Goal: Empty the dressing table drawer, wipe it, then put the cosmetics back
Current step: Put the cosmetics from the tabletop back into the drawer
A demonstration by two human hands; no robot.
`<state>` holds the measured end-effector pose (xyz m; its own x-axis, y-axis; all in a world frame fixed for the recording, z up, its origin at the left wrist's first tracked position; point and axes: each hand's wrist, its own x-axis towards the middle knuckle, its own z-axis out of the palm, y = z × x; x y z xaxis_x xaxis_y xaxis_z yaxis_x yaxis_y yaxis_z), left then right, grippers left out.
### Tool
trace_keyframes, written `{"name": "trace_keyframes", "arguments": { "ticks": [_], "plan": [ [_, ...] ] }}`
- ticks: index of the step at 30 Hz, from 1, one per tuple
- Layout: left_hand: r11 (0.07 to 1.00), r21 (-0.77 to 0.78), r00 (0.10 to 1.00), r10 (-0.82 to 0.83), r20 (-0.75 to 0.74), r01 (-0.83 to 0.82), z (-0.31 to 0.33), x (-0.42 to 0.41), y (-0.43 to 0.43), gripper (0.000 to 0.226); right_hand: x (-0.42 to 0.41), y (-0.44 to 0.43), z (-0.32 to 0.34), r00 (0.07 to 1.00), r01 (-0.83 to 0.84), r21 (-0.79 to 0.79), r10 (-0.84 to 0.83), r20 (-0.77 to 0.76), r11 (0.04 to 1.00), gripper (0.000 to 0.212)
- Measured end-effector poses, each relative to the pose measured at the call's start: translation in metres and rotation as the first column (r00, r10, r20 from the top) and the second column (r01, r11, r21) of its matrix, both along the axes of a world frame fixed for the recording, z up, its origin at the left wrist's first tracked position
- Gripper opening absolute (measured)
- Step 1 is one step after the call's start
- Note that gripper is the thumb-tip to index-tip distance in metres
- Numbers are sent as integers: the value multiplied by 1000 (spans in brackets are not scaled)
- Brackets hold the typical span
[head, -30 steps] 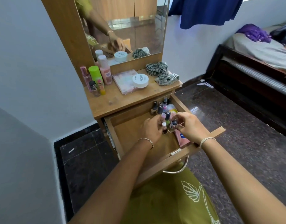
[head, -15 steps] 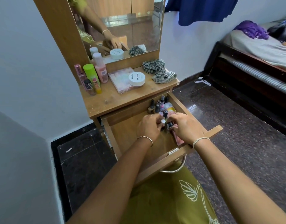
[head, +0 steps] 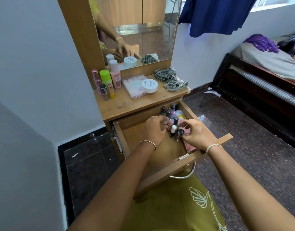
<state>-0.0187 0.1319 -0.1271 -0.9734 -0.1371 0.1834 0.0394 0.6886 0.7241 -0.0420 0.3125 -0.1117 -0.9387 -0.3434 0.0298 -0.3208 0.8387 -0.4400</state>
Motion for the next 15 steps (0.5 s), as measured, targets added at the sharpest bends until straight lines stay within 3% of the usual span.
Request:
{"name": "trace_keyframes", "arguments": {
  "ticks": [8, 15],
  "plan": [
    [983, 110, 966, 167, -199, -147, 49, 20, -52, 21, 3, -42, 26, 989, 26, -198, -54, -136, 980, 23],
    [909, 154, 858, 416, -302, -386, 85, 22, -123, 15, -7, -148, 68, 947, -187, -250, 107, -303, 950, 31]
  ]
}}
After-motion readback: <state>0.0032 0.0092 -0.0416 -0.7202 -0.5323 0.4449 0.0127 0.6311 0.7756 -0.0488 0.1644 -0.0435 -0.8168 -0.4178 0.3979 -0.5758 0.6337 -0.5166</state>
